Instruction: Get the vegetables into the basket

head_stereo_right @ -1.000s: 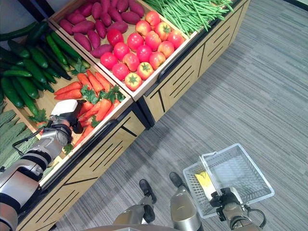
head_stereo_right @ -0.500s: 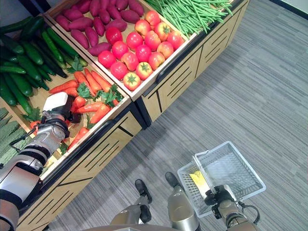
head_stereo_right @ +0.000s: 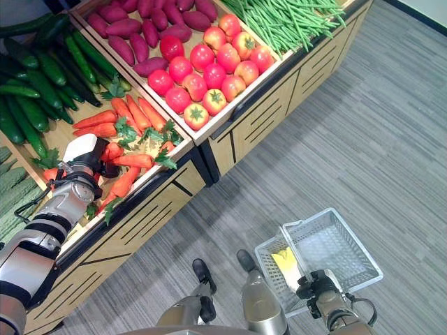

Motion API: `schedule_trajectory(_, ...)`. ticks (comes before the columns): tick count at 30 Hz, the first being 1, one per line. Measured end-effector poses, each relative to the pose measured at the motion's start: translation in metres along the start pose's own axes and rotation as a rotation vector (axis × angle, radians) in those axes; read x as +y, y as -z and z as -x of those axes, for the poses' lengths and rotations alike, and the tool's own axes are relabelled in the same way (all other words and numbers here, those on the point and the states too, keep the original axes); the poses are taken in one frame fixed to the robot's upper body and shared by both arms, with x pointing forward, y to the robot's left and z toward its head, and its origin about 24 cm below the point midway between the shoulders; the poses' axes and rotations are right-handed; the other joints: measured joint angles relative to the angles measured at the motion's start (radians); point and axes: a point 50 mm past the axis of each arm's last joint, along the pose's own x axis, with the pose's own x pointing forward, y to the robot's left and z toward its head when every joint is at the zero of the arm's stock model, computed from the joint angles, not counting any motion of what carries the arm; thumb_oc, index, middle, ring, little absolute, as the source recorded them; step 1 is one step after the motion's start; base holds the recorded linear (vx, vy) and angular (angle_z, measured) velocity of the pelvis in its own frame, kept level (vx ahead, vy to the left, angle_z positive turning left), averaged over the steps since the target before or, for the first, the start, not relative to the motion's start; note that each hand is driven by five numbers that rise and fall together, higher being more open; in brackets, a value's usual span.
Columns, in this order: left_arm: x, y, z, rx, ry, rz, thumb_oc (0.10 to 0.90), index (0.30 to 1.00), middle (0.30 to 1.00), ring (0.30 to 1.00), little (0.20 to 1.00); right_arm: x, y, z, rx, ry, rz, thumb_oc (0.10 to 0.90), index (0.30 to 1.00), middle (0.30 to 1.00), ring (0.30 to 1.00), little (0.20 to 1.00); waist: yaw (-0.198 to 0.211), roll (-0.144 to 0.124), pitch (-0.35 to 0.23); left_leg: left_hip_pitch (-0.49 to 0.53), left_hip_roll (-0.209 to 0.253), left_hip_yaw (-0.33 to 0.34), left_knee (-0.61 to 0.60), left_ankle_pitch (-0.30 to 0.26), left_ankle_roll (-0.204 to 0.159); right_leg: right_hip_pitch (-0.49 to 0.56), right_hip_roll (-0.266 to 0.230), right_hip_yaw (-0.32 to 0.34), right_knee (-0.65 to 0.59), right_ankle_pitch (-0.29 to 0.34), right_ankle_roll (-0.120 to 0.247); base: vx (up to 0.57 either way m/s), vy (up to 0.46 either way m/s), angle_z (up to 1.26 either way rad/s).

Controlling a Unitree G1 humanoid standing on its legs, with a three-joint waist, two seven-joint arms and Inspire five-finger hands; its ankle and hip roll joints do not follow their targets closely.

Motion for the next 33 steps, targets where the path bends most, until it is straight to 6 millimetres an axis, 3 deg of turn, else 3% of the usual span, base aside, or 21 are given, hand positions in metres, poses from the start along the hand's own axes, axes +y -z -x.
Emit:
schedule_trajectory(4, -0.002, 0.009, 0.006, 0.004, 0.007, -0.023, 0.4, 0.3, 0.3, 0.3, 0.3, 0.003, 0.002, 0.0, 0.005, -0.013, 0.0, 0.4, 0.3, 0.3, 0.3, 0.3, 0.016, -0.022, 0.003, 0.029, 0.002, -0.011, 0.0, 0.0, 0.0, 0.037, 0.0, -0.018, -0.01, 0.0, 0.0, 0.01, -0.016, 0.11)
schedule_trajectory(8, 0.009, 0.017, 0.008, 0.005, -0.019, -0.051, 0.4, 0.3, 0.3, 0.3, 0.3, 0.008, 0.006, 0.001, 0.014, -0.033, 0.0, 0.4, 0.3, 0.3, 0.3, 0.3, 0.039, -0.032, 0.003, 0.034, 0.004, -0.039, 0.0, 0.006, -0.007, 0.055, 0.0, -0.043, -0.019, 0.0, -0.001, -0.01, -0.019, 0.19)
schedule_trajectory(18, 0.07, 0.035, 0.01, 0.007, -0.204, -0.12, 0.4, 0.3, 0.3, 0.3, 0.3, 0.016, 0.01, 0.003, 0.017, -0.067, 0.013, 0.4, 0.3, 0.3, 0.3, 0.3, 0.074, -0.051, 0.004, 0.034, 0.0, -0.063, 0.0, 0.012, -0.007, 0.071, -0.006, -0.068, -0.031, 0.004, -0.006, -0.01, -0.004, 0.06)
schedule_trajectory(24, 0.091, 0.018, 0.012, -0.084, -0.265, -0.139, 0.4, 0.3, 0.3, 0.3, 0.3, 0.023, 0.008, 0.004, 0.009, -0.093, 0.023, 0.4, 0.3, 0.3, 0.3, 0.3, 0.084, -0.069, 0.004, 0.032, -0.002, -0.07, 0.0, 0.012, -0.007, 0.075, -0.008, -0.075, -0.035, 0.005, -0.006, 0.01, 0.001, 0.03)
schedule_trajectory(27, 0.1, -0.001, 0.016, -0.171, -0.309, -0.107, 0.4, 0.3, 0.3, 0.3, 0.3, 0.026, 0.007, 0.004, 0.007, -0.104, 0.02, 0.4, 0.3, 0.3, 0.3, 0.3, 0.085, -0.077, 0.005, 0.033, -0.003, -0.076, 0.0, 0.012, -0.007, 0.08, -0.009, -0.08, -0.038, 0.005, -0.006, 0.02, 0.014, 0.06)
schedule_trajectory(30, 0.103, -0.013, 0.027, -0.251, -0.352, -0.07, 0.4, 0.3, 0.3, 0.3, 0.3, 0.027, 0.009, 0.005, 0.014, -0.108, 0.021, 0.4, 0.3, 0.3, 0.3, 0.3, 0.082, -0.079, 0.005, 0.057, -0.006, -0.082, 0.0, 0.012, -0.006, 0.112, -0.013, -0.083, -0.049, 0.005, -0.006, 0.01, 0.006, 0.03)
schedule_trajectory(33, 0.1, -0.011, 0.04, -0.287, -0.368, -0.046, 0.4, 0.3, 0.3, 0.3, 0.3, 0.028, 0.01, 0.005, 0.021, -0.111, 0.009, 0.4, 0.3, 0.3, 0.3, 0.3, 0.081, -0.079, 0.005, 0.084, -0.004, -0.087, -0.005, 0.004, -0.017, 0.143, -0.012, -0.086, -0.059, 0.005, -0.007, 0.01, 0.001, 0.01)
